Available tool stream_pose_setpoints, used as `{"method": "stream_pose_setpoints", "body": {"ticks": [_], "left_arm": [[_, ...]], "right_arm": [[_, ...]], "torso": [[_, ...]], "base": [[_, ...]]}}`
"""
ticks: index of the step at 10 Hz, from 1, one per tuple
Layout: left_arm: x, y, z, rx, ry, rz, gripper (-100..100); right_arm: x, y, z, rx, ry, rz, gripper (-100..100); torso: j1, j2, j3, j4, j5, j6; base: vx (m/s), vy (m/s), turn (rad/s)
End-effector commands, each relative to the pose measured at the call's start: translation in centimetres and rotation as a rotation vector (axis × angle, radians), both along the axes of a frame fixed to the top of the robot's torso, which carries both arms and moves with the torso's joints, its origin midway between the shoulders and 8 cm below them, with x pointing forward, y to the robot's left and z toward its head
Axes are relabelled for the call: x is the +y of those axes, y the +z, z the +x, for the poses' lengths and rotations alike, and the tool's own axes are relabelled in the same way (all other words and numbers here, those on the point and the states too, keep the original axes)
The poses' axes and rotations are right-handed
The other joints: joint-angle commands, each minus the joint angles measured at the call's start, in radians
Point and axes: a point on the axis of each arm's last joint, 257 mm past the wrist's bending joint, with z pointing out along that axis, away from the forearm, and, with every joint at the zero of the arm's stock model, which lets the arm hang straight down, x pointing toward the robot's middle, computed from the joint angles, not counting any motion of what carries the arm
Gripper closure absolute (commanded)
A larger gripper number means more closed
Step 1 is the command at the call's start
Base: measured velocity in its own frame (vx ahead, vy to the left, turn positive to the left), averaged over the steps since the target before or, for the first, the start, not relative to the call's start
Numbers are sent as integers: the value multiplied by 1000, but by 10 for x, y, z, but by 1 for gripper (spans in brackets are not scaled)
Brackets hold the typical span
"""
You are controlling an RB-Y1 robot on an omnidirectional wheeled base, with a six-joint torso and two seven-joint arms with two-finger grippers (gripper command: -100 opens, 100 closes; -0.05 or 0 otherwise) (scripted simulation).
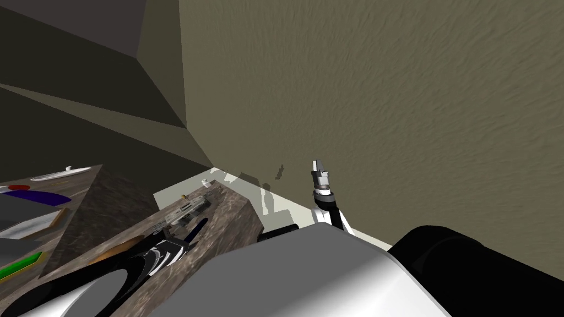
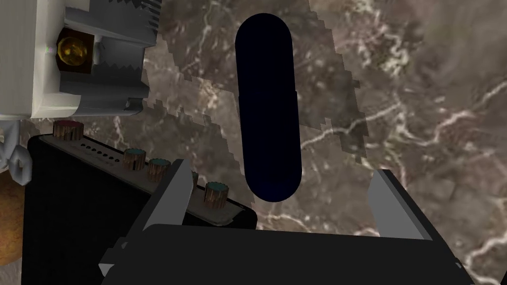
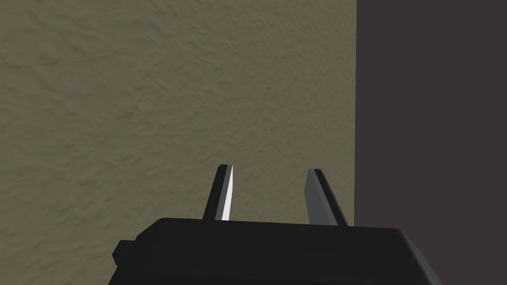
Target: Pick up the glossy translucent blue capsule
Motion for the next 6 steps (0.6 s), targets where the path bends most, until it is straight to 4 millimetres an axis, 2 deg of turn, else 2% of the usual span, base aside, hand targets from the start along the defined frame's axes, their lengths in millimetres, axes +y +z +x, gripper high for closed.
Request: {"method": "stream_pose_setpoints", "body": {"ticks": [1,3,6], "left_arm": [[13,-2,2,-3,21,-1,-100],[22,-5,2,-2,35,-1,-100],[47,-8,5,-5,76,3,-100]], "right_arm": [[0,0,0,0,0,0,0],[0,0,0,0,0,0,0],[0,0,0,0,0,0,0]], "torso": [[0,0,0,0,0,0],[0,1,1,0,0,0],[1,-1,-1,0,0,0]], "base": [[-75,-49,-154],[-68,-34,-86],[-44,-34,-121]]}}
